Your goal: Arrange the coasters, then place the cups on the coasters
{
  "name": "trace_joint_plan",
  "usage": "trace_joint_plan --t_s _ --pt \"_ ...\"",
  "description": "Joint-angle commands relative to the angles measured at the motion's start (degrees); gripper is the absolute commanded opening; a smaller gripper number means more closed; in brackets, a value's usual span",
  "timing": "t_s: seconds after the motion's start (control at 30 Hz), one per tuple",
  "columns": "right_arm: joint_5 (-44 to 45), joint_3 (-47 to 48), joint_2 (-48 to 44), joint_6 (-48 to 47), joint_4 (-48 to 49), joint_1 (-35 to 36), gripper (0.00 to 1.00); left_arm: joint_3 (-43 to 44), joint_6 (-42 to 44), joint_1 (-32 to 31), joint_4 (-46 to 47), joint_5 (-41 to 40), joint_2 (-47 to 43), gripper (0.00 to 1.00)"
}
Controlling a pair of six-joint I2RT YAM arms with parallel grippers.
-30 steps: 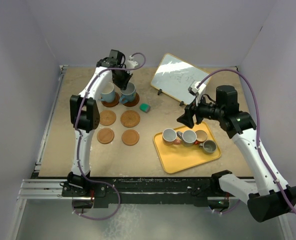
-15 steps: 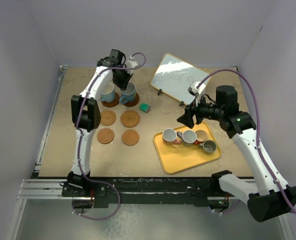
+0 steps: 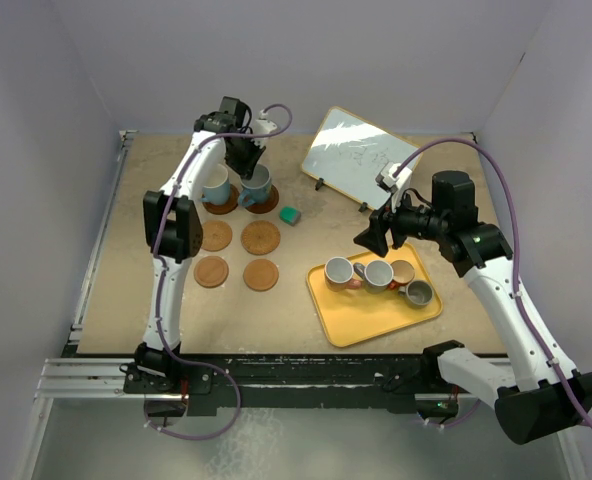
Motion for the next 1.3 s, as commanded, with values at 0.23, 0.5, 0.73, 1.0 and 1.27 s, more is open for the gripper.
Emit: trace_joint_plan --t_s 0.23,0.5,0.73,1.0,1.27 --pt "-0.28 0.14 -0.48 -0.88 0.36 -0.22 0.69 3.97 1.26 0.11 0.47 -0.15 1.18 0.04" --pt "-0.27 0.15 -0.27 -0.84 0.26 -0.22 0.69 4.32 1.3 0.19 1.14 -0.89 1.52 0.21" --pt "-0.32 0.13 -0.05 -1.03 0.27 -0.22 0.69 5.13 2.08 0.18 1.82 -0.85 0.86 0.38" --pt "4.0 0.26 -0.15 -4.95 0.05 -0.22 0.7 2.52 3.22 0.12 5.93 -0.98 -6.26 0.53" --pt "8.19 2.42 0.06 -13.05 -6.59 -0.22 0.71 -14.01 3.17 0.18 17.52 -1.62 -23.49 0.71"
